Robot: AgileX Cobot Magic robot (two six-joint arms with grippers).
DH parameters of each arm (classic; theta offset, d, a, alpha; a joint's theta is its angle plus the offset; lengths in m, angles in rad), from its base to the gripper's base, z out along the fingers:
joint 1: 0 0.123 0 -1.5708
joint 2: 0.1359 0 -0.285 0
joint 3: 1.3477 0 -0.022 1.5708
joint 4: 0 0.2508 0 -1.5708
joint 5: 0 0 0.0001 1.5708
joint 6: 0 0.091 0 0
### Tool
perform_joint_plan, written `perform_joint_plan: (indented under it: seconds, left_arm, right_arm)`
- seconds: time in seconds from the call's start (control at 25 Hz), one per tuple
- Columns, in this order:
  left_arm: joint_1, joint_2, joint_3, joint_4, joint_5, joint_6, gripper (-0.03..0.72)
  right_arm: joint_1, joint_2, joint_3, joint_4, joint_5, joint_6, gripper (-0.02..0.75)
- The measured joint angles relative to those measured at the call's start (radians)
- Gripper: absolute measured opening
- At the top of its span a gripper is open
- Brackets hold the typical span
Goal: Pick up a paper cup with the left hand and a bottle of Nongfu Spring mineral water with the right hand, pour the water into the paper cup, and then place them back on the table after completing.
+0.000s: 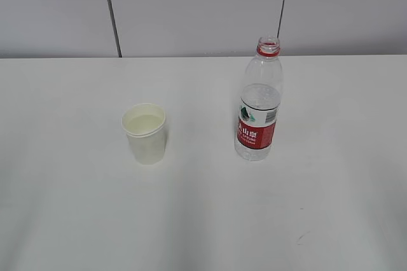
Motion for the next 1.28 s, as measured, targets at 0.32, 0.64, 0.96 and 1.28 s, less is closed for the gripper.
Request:
perform_joint_plan:
  seconds: [0.32,0.64,0.96,1.28]
  left_arm:
    - [0.000,-0.206,0.001,0.004,0.008,0.001,0.550]
    - [0.000,-0.207,0.001,0.007,0.009,0.001,0.531]
    - [0.000,-0.207,0.001,0.027,0.010,0.018,0.514]
    - [0.000,-0.207,0.001,0.032,0.010,0.018,0.513]
  right_arm:
    - [0.000,-0.191,0.001,0.006,0.000,-0.001,0.589]
    - [0.000,-0.447,0.001,0.008,0.008,-0.004,0.589]
    - [0.000,-0.454,0.001,0.008,0.009,-0.004,0.589]
    - [0.000,-0.454,0.001,0.008,0.009,-0.006,0.588]
